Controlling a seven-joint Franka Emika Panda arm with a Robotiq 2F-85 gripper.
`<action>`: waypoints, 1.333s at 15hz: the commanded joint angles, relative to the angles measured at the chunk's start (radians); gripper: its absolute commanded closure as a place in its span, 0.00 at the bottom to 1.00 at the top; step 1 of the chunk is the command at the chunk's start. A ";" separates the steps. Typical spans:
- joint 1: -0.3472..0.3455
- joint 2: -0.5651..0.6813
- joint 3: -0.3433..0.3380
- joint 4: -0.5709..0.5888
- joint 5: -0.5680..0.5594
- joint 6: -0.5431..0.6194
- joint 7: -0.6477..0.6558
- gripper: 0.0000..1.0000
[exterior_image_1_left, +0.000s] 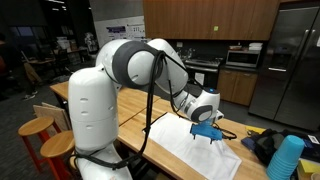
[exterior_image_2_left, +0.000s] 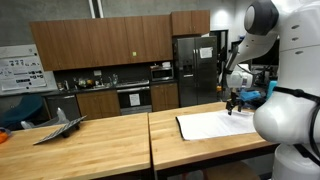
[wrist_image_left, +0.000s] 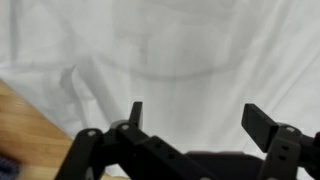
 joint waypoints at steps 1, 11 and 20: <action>0.010 -0.017 -0.001 -0.019 0.030 -0.026 -0.038 0.00; 0.013 0.015 -0.015 -0.013 -0.032 -0.023 -0.119 0.00; -0.017 0.140 -0.053 0.044 -0.180 0.017 -0.134 0.00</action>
